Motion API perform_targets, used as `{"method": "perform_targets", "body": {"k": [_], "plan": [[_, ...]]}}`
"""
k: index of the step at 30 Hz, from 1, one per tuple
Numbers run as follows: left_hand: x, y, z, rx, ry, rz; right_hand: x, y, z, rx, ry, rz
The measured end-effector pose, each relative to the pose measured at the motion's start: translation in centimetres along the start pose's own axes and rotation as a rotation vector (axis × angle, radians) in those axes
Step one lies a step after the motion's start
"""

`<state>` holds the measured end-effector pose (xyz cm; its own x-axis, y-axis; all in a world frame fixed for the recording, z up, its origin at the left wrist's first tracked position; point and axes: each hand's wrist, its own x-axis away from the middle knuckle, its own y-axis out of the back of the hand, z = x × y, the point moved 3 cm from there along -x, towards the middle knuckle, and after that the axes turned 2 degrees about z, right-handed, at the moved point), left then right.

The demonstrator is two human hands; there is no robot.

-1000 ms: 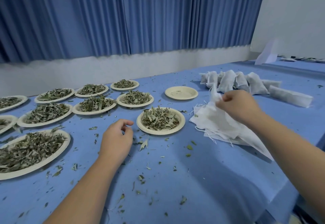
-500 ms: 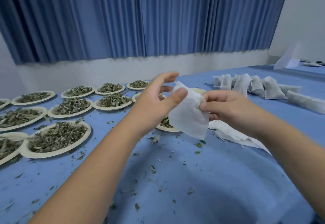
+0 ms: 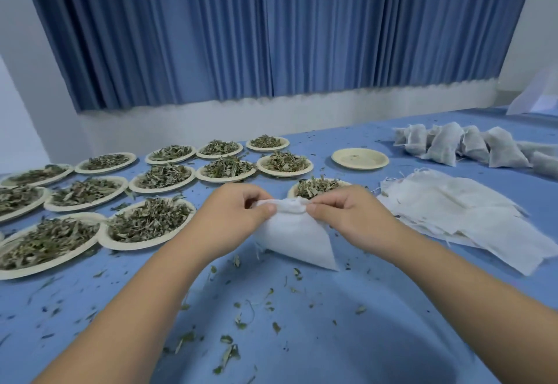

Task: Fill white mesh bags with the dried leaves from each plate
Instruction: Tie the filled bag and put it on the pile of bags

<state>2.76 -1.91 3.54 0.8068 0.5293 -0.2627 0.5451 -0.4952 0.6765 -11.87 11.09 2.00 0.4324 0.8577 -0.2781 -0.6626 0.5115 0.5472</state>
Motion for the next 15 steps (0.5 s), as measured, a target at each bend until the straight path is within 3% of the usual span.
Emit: {"method": "perform_targets", "body": {"k": [4, 11, 15], "plan": [[1.5, 0.8, 2.3, 0.103, 0.130, -0.057, -0.4, -1.5, -0.8, 0.011, -0.102, 0.042], [4.1, 1.6, 7.4, 0.412, 0.429, -0.178, -2.6, 4.3, -7.9, 0.012, -0.626, -0.353], [4.1, 1.5, 8.7, 0.546, 0.549, -0.157, -3.8, 5.0, -9.3, -0.020, -0.797, -0.355]]}}
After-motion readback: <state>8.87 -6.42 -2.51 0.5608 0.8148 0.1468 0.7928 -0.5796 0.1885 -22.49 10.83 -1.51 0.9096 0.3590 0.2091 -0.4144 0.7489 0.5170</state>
